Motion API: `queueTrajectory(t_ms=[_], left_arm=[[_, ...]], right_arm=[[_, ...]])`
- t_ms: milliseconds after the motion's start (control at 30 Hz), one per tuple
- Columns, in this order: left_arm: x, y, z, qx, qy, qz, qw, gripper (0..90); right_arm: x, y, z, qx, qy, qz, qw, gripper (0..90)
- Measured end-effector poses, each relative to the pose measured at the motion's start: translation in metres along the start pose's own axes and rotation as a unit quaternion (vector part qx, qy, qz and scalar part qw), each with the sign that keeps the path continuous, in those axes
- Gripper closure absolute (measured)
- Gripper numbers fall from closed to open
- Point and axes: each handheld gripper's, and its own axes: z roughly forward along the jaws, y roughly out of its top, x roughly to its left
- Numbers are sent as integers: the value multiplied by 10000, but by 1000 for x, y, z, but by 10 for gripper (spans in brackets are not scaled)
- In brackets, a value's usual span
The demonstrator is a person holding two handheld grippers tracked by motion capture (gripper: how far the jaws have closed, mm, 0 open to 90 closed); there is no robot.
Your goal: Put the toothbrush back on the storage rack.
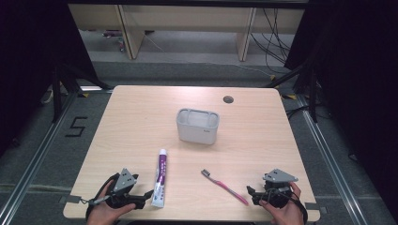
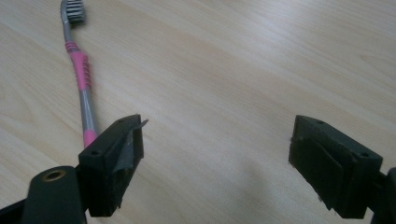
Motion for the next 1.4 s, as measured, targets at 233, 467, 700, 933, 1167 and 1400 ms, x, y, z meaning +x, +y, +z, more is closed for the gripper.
queueTrajectory(t_ms=[233, 467, 700, 933, 1167, 1400], left_arm=[[1, 0, 0, 13, 9, 48, 10000, 191], [0, -1, 1, -5, 9, -9, 10000, 191], [0, -1, 0, -28, 13, -4, 10000, 191], [0, -1, -1, -14, 7, -3, 10000, 191], [0, -1, -1, -22, 10, -6, 10000, 191], [0, -1, 0, -17, 17, -32, 10000, 191]], right_arm=[[0, 1, 0, 49, 66, -21, 10000, 215], [5, 9, -4, 256, 206, 9, 9995, 277], [5, 15, -2, 211, 235, -268, 9991, 272], [9, 20, 1, 246, 293, -349, 9987, 269], [11, 26, 4, 269, 335, -508, 9978, 271], [18, 40, 11, 325, 495, -795, 9951, 305]])
